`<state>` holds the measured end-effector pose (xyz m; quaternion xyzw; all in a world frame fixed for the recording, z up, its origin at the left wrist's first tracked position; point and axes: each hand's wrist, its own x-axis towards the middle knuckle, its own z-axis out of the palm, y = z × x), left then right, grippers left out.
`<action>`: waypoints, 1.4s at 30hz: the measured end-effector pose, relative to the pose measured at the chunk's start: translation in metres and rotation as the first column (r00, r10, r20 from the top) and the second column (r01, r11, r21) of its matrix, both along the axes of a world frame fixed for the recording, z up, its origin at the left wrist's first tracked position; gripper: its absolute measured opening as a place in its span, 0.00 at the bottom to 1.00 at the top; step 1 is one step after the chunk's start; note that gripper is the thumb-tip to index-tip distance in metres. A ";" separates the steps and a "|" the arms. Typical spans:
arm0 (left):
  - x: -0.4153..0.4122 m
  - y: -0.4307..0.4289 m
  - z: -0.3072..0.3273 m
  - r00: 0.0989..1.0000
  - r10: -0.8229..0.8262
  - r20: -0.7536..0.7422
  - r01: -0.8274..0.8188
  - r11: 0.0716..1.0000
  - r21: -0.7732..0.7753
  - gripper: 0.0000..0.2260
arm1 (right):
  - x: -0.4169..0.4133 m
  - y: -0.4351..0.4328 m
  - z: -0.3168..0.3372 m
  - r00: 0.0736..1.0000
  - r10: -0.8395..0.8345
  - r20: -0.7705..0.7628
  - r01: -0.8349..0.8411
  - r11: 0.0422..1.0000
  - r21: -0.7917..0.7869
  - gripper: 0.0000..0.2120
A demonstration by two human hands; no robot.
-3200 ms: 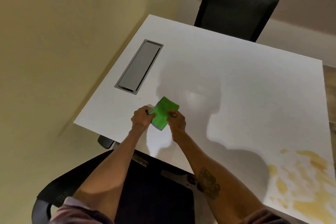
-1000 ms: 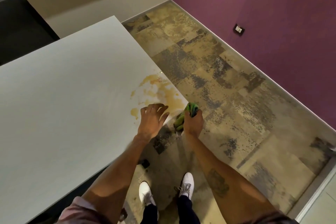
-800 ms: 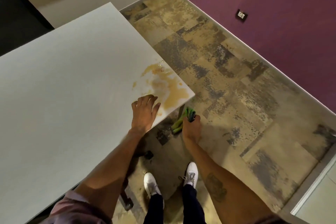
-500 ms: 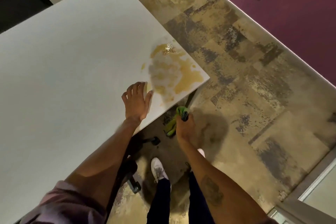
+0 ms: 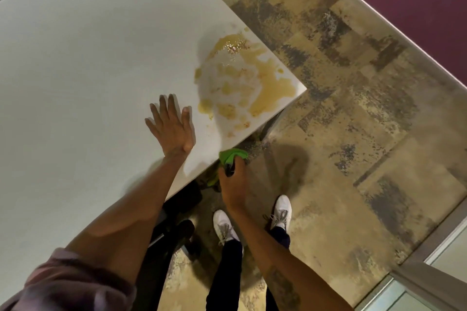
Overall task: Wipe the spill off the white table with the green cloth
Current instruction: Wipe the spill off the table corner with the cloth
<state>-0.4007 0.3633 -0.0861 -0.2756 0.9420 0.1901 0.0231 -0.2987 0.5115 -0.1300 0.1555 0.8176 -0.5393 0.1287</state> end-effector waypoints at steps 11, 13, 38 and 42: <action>-0.036 -0.021 -0.046 0.978 0.194 0.071 -0.188 0.979 -0.085 0.27 | -0.007 0.007 -0.012 0.976 0.128 -0.178 -0.118 0.991 0.067 0.07; -0.038 -0.020 -0.052 0.972 0.226 0.062 -0.220 0.971 -0.097 0.27 | -0.010 0.011 -0.012 0.973 0.142 -0.180 -0.132 0.989 0.067 0.06; -0.045 -0.009 -0.045 0.971 0.228 0.070 -0.211 0.958 -0.195 0.29 | -0.078 0.005 0.026 0.758 -0.652 0.035 0.621 0.705 -0.342 0.15; -0.044 -0.009 -0.045 0.969 0.232 0.083 -0.214 0.960 -0.182 0.29 | -0.081 -0.001 0.024 0.759 -0.651 0.034 0.625 0.713 -0.318 0.16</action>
